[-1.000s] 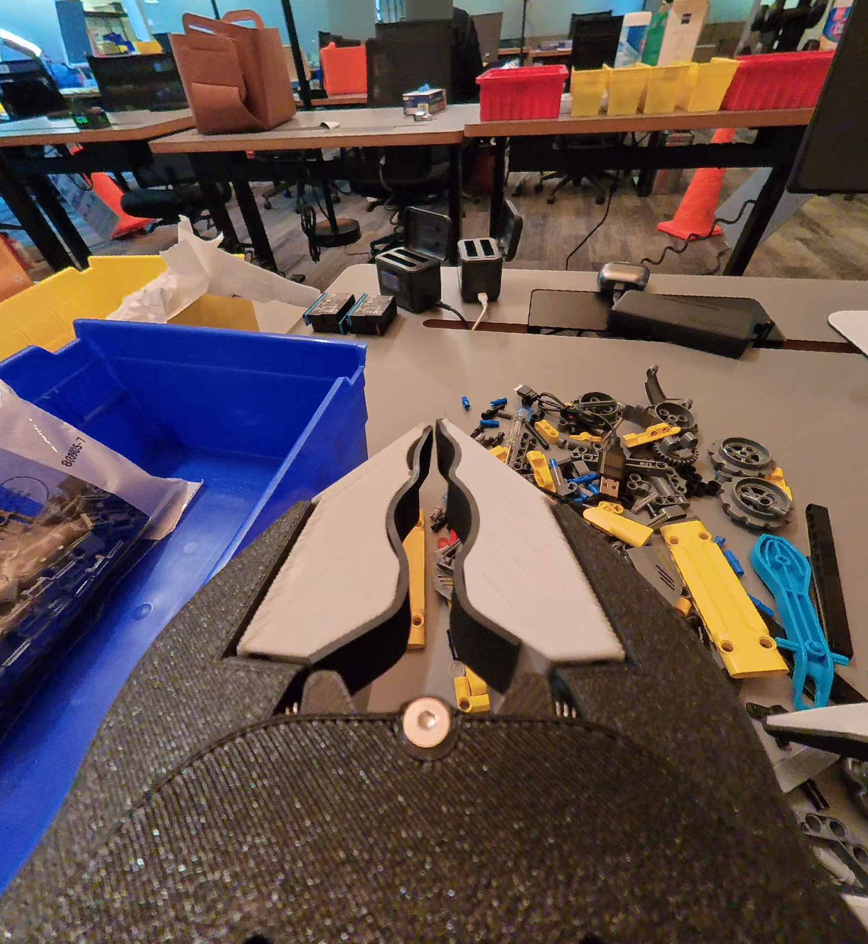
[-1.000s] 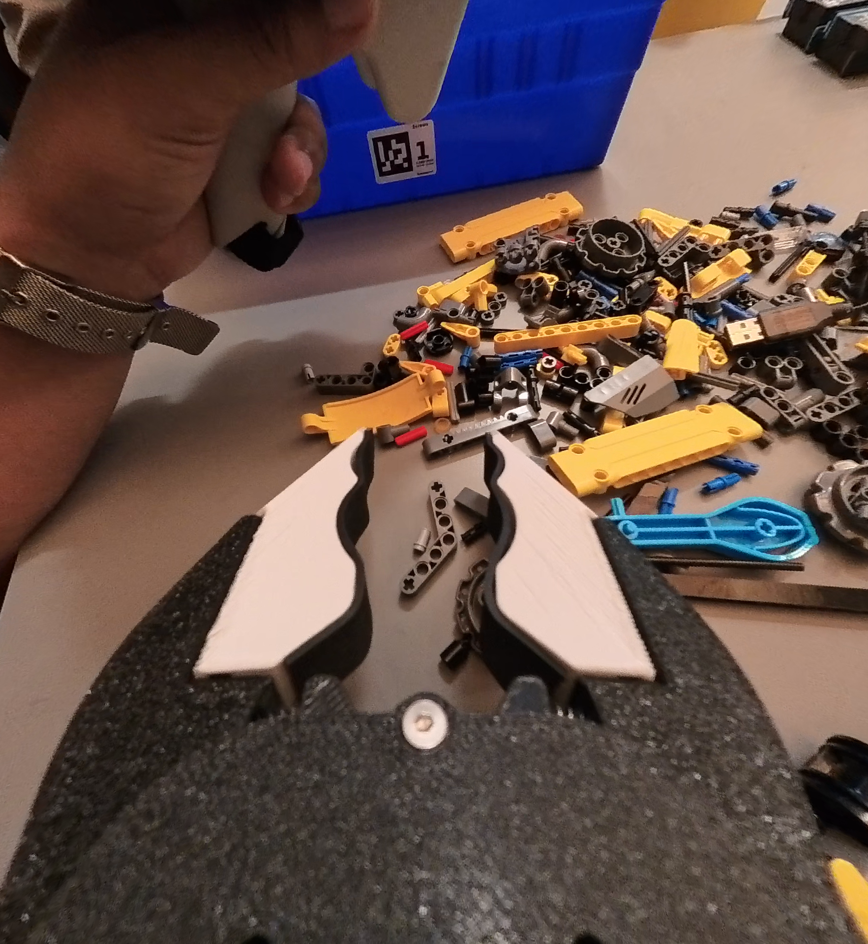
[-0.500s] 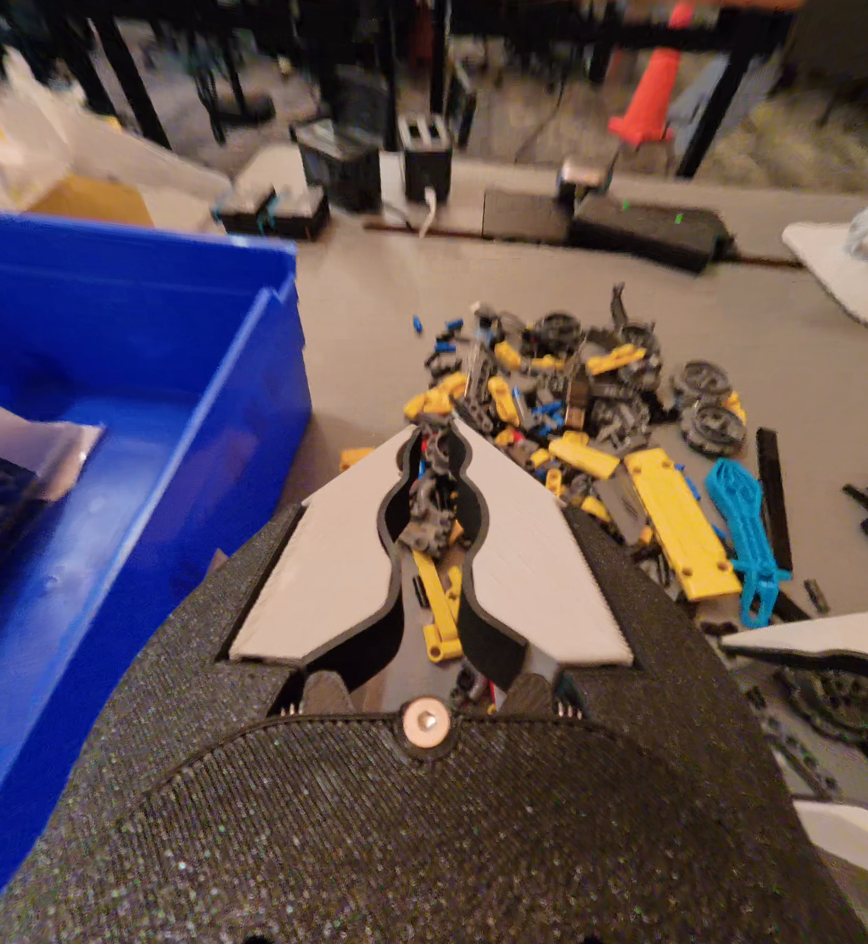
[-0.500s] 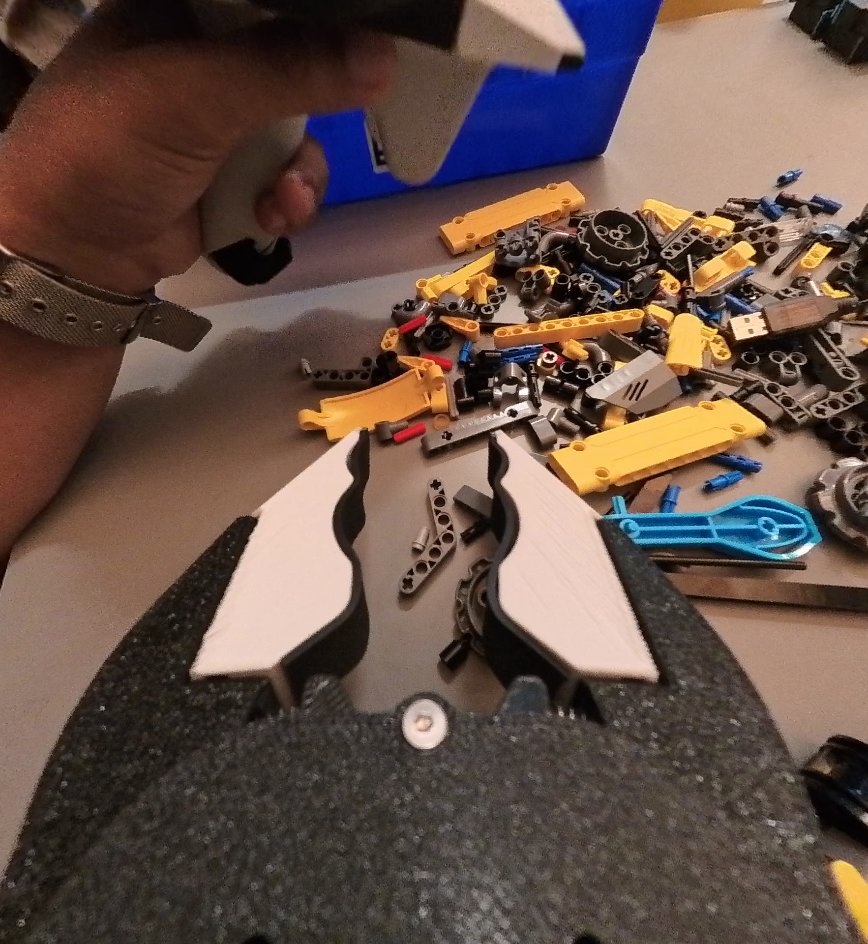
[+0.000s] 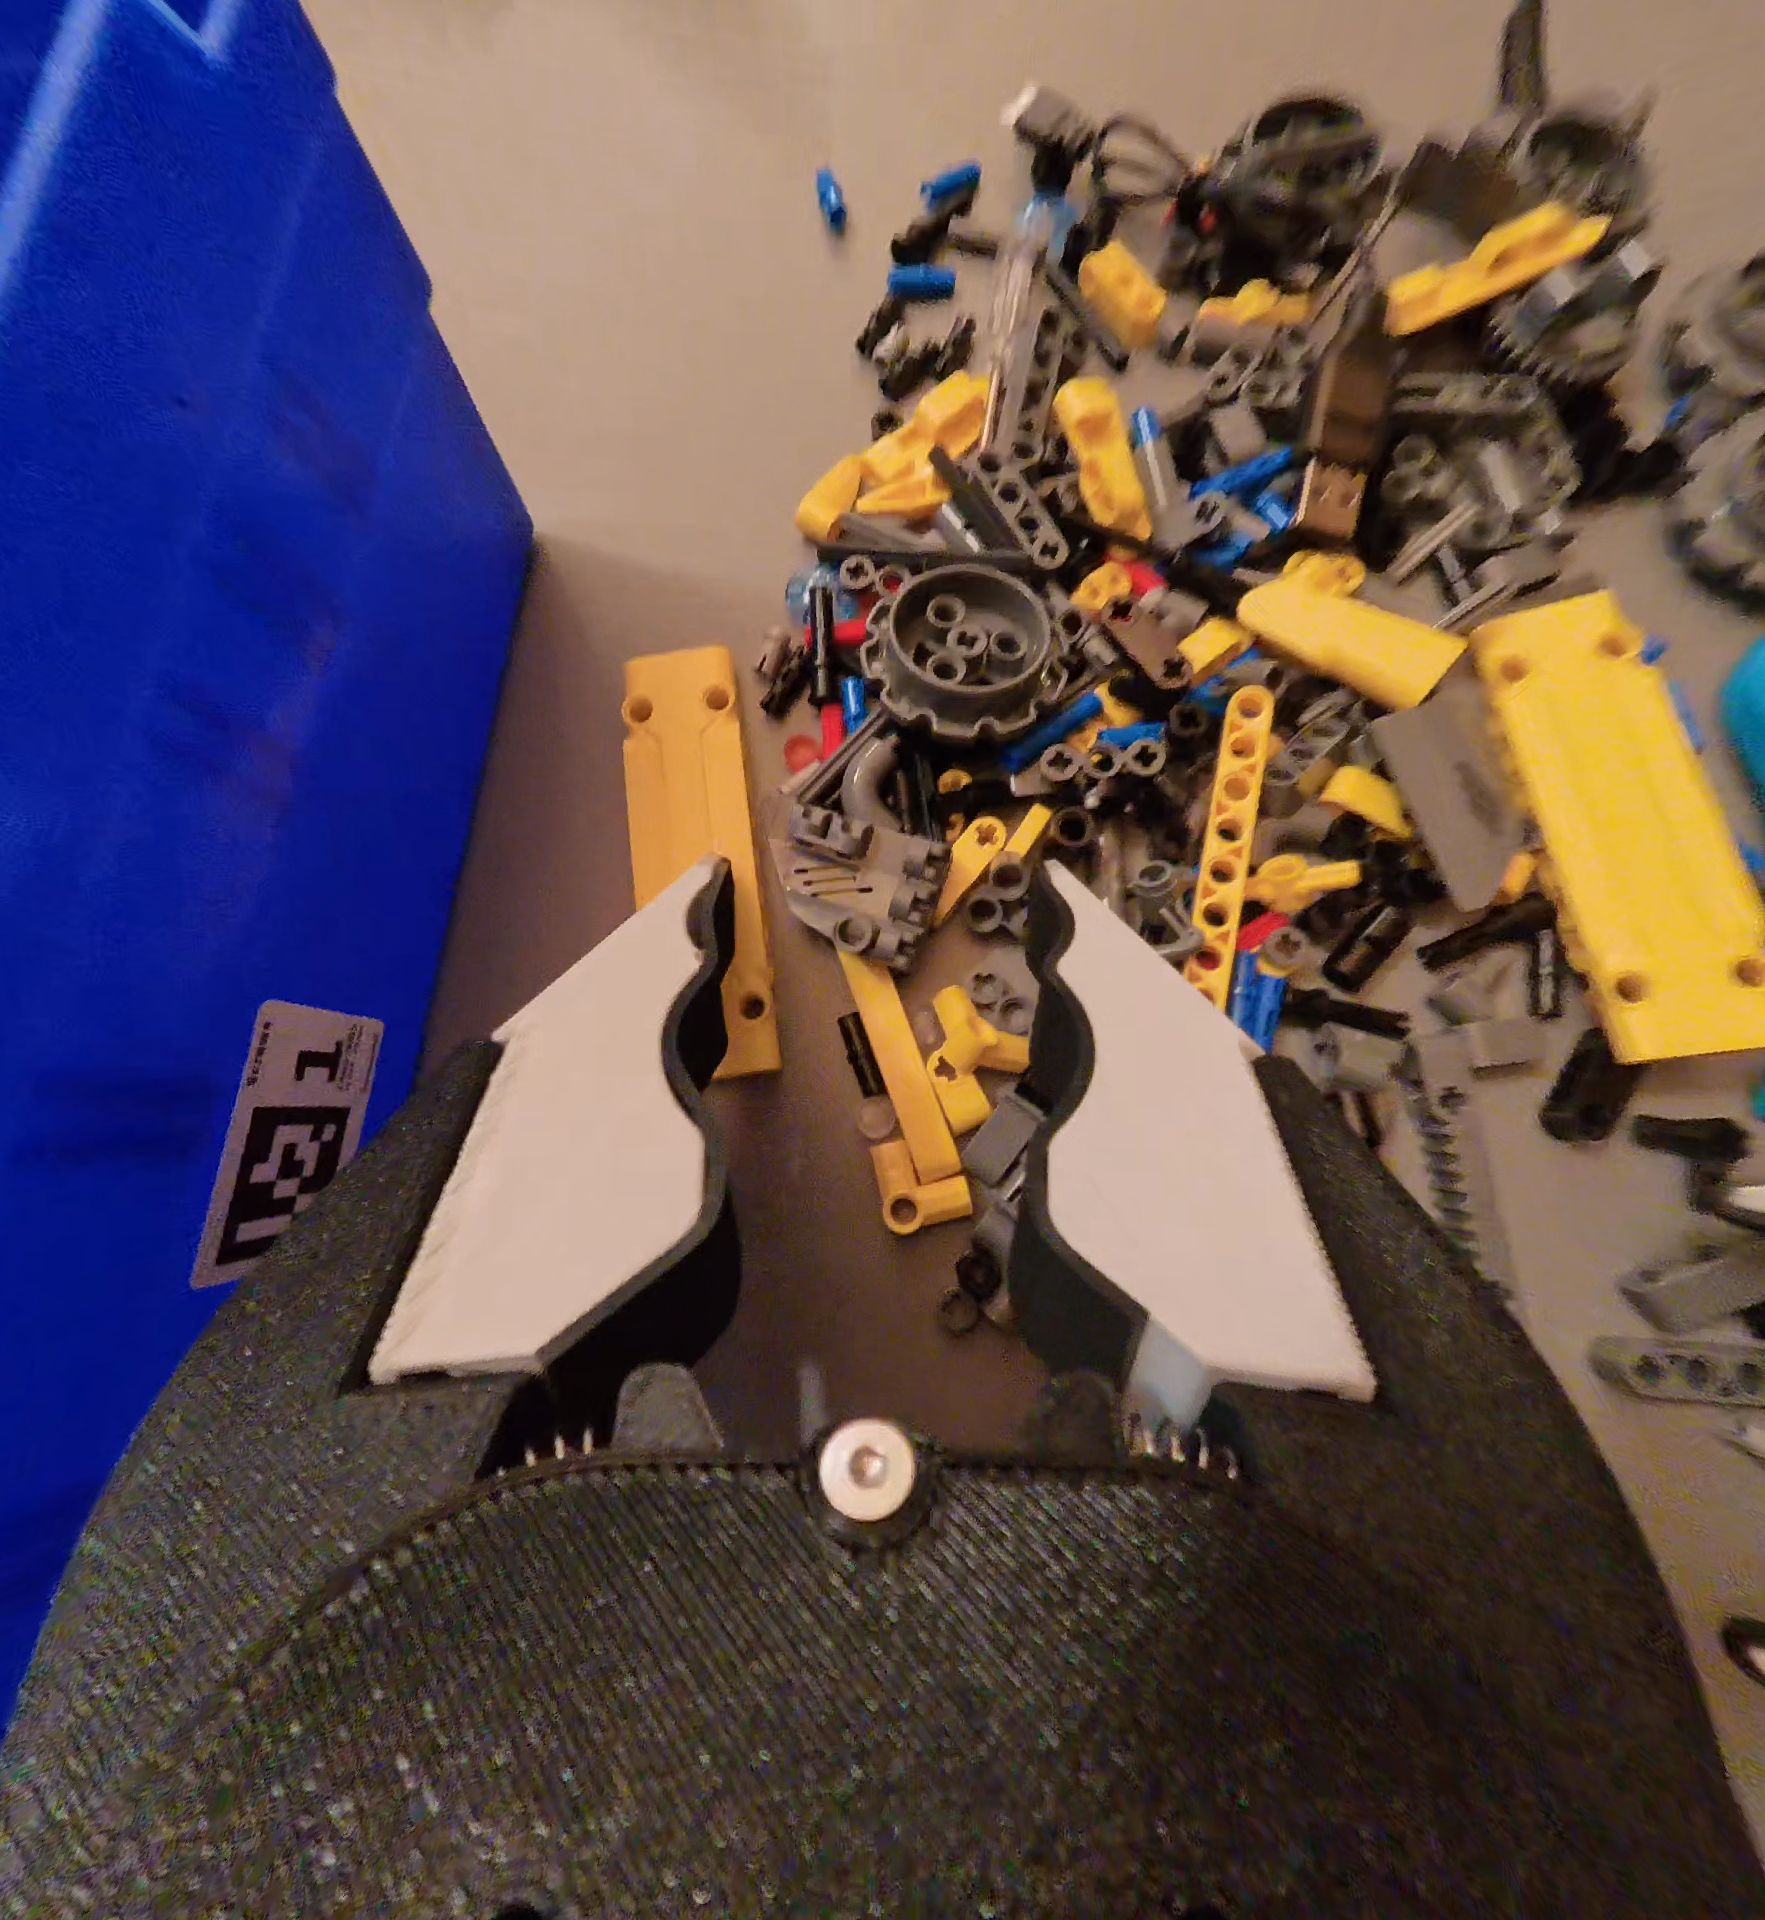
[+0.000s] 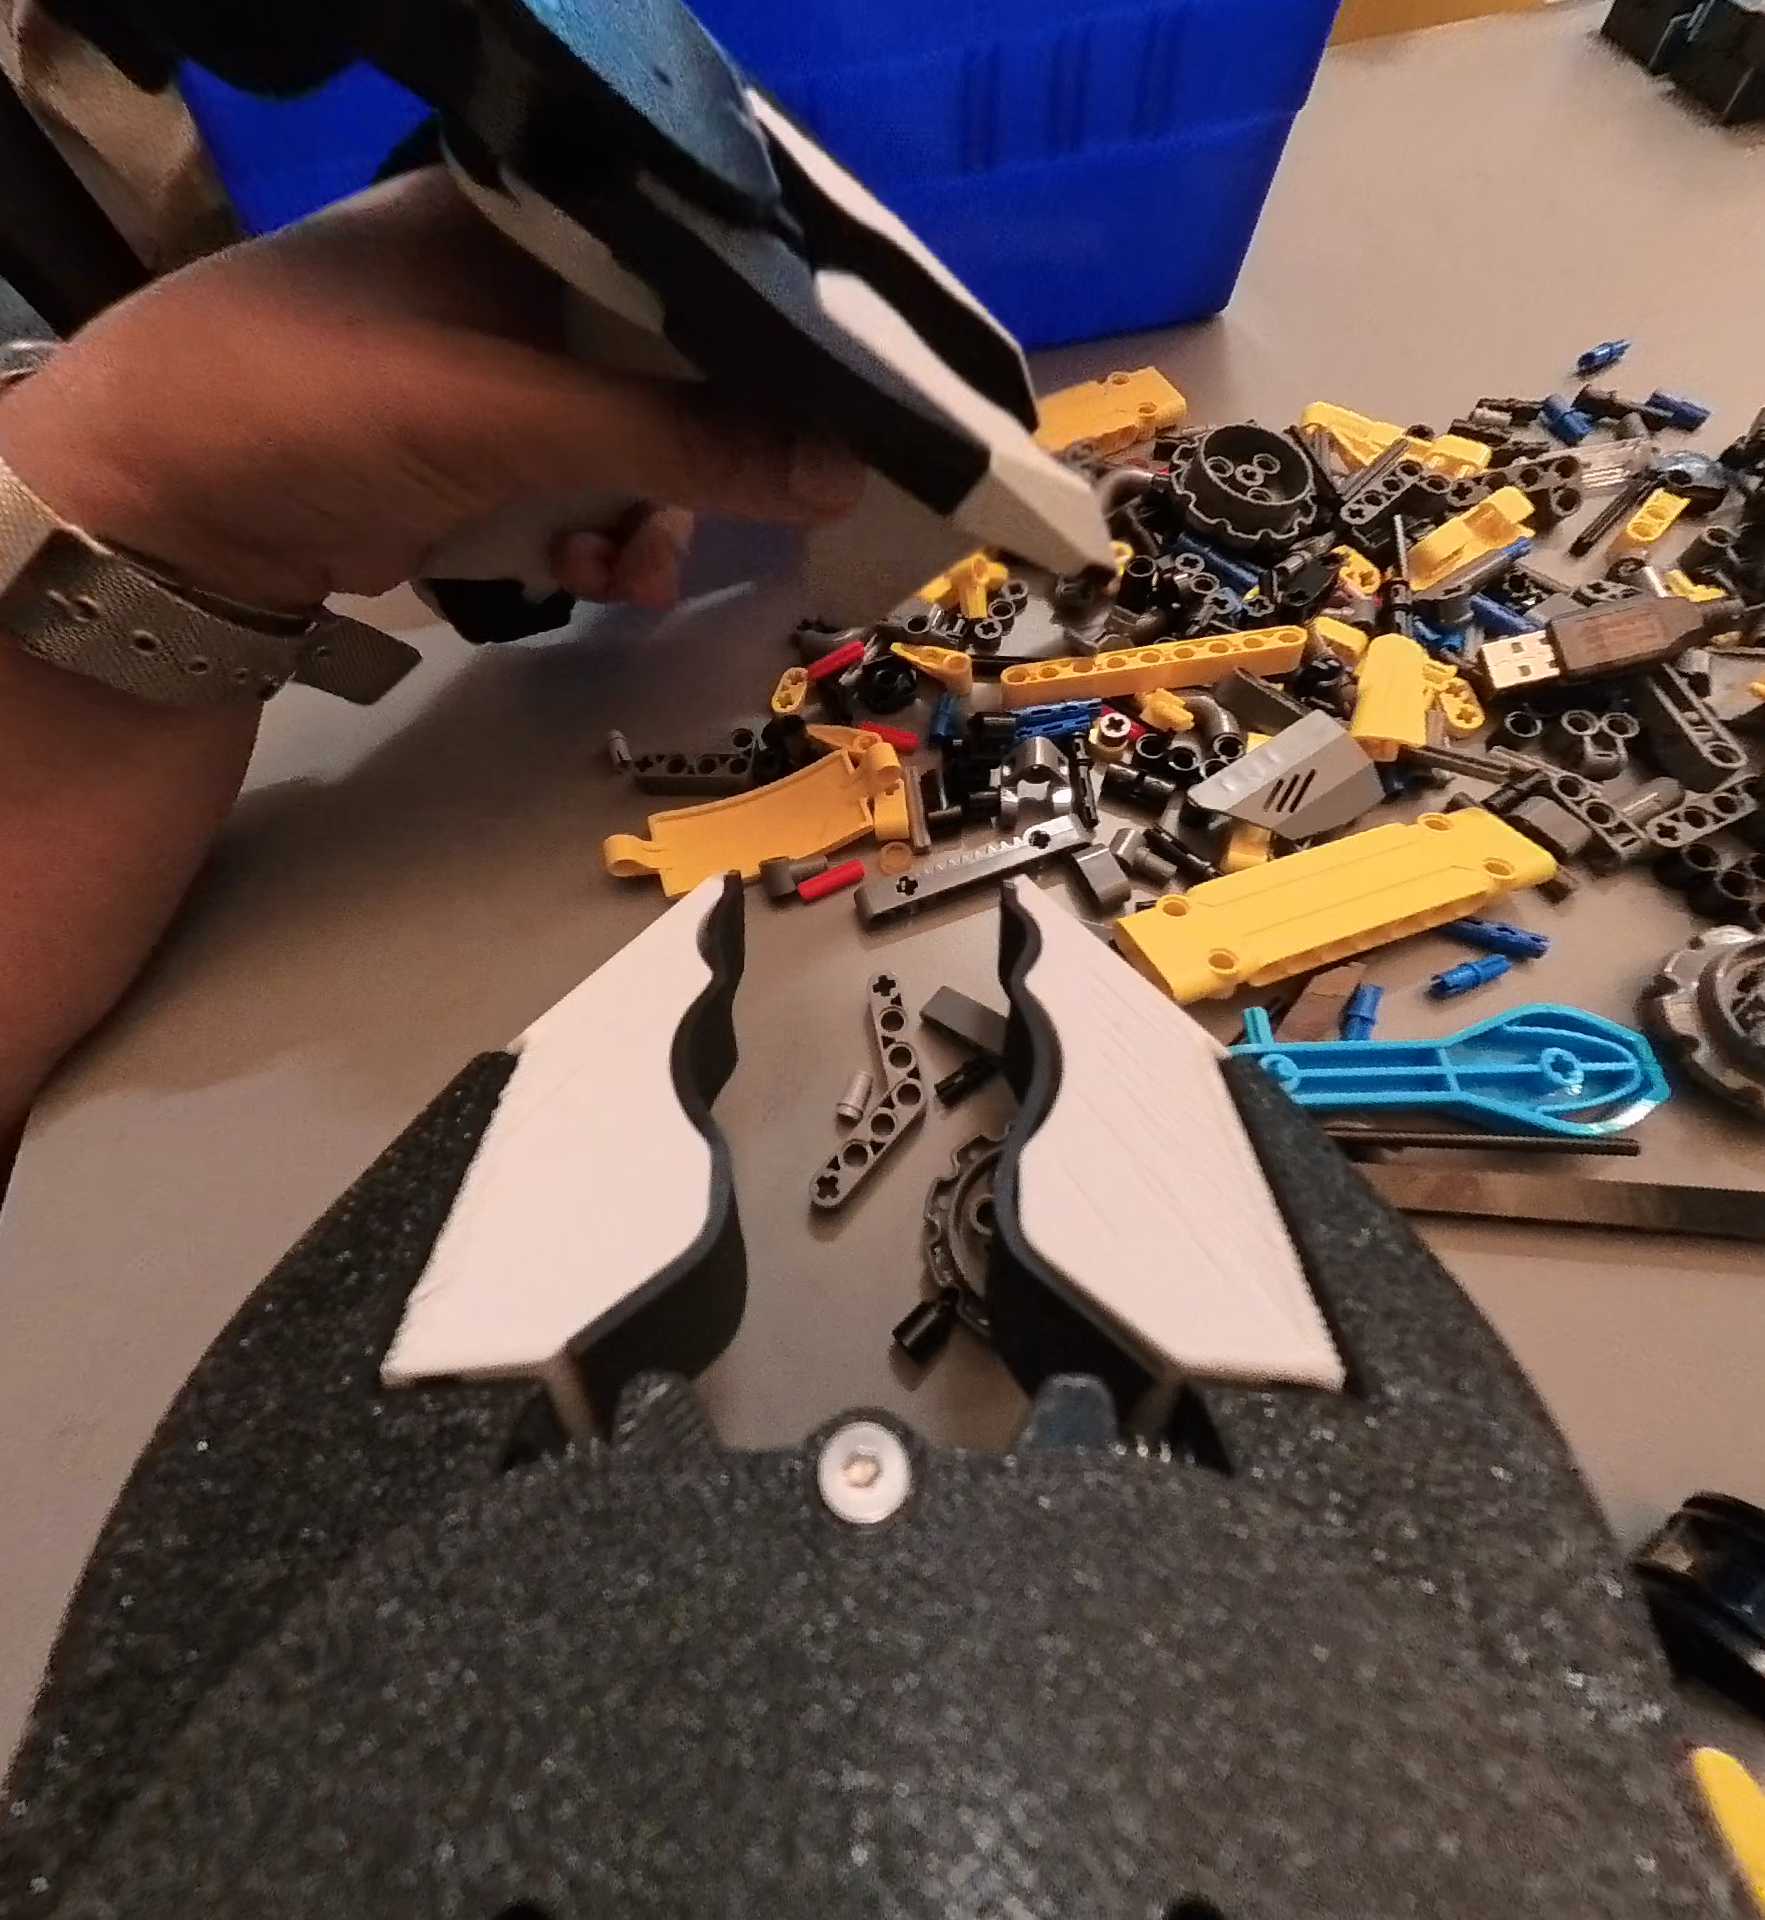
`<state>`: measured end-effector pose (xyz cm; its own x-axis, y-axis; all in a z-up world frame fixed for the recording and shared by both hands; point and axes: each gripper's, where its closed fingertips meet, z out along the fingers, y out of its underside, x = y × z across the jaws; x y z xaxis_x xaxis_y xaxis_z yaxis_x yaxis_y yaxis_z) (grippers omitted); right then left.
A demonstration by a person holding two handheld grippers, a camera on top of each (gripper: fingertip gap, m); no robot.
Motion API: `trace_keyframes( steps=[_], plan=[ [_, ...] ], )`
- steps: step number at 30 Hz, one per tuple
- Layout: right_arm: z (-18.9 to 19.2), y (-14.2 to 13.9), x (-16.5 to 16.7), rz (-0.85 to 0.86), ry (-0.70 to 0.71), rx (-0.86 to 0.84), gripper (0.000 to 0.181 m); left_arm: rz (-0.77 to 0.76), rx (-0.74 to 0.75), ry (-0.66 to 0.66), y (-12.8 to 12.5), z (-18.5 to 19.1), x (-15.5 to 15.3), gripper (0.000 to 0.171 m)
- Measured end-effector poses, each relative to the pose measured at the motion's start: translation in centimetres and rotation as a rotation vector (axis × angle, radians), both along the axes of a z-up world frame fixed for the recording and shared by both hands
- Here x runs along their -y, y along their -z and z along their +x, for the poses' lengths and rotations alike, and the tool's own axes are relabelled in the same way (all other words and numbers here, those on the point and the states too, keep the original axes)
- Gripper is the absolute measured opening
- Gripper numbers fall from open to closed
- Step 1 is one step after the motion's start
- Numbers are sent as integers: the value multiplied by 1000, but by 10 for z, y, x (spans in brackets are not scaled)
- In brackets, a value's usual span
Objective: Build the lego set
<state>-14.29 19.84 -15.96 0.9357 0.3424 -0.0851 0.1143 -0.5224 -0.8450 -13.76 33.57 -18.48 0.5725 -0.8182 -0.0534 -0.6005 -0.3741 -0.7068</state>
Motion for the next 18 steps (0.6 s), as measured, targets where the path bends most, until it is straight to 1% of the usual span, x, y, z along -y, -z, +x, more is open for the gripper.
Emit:
trace_keyframes(
  steps=[1, 5, 12, 18],
  plan=[
    [0, 0, 0, -1, -1, -2, 49, 5, -15, 7, 2, 0, 1, 55],
    [0, 0, 0, -2, -2, -13, 49, 2, -14, 33, 1, 2, 5, 28],
    [0, 0, 0, -5, -4, -22, 50, 5, -17, 38, 0, 2, 5, 28],
    [0, 0, 0, -7, -5, -24, 50, 43, 57, 13, -17, 5, 0, 28]
  ],
)
